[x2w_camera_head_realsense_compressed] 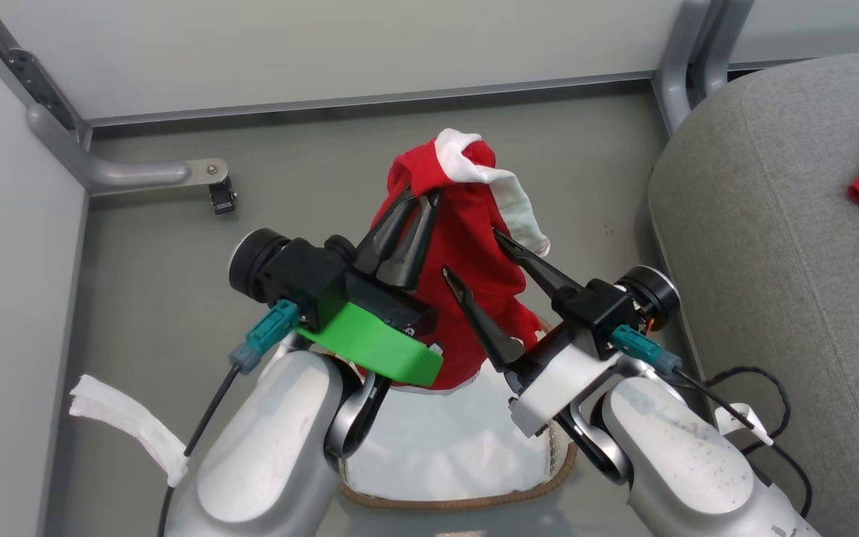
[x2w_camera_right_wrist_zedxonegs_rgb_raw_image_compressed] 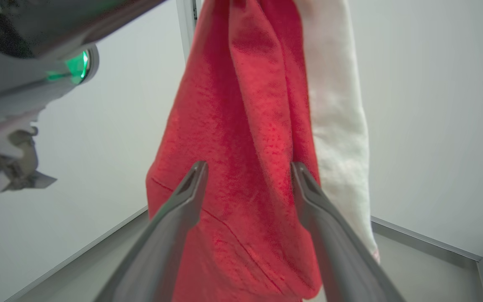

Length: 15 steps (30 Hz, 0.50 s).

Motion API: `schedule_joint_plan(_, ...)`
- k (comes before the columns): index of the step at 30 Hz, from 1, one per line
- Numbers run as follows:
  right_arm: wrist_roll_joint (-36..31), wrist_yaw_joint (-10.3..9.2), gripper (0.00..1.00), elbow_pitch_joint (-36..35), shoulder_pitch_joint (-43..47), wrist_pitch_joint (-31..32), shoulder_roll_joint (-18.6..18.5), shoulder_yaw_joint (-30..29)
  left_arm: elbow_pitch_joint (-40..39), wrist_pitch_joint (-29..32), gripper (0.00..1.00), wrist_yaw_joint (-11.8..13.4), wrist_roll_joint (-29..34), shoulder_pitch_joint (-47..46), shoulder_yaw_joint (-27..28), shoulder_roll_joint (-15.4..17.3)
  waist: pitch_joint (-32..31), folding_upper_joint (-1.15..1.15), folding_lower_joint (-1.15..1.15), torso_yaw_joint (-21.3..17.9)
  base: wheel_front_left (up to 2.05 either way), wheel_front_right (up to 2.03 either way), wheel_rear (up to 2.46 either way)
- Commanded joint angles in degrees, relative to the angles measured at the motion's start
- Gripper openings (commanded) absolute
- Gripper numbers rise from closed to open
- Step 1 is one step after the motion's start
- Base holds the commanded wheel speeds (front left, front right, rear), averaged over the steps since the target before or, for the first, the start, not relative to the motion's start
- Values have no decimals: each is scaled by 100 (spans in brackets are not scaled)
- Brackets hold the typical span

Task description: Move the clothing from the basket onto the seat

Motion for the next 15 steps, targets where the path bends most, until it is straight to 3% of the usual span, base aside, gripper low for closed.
schedule_joint_plan(1, -15, -8, 100, 32, -104, -5, -44, -10, 1, -20, 0, -15, -47, -80, -44, -3, 13, 0, 0, 62, 0, 0, 0)
schedule_joint_plan(14, 52, -8, 100, 698, -376, -5, 50, 231, -66, -20, 0, -15, -365, -81, -470, -12, 18, 0, 0, 245, 0, 0, 0)
schedule_joint_plan(15, 108, -8, 60, 748, -392, -5, 81, 220, -75, -20, 0, -14, -382, -87, -494, -12, 26, 0, 0, 266, 0, 0, 0)
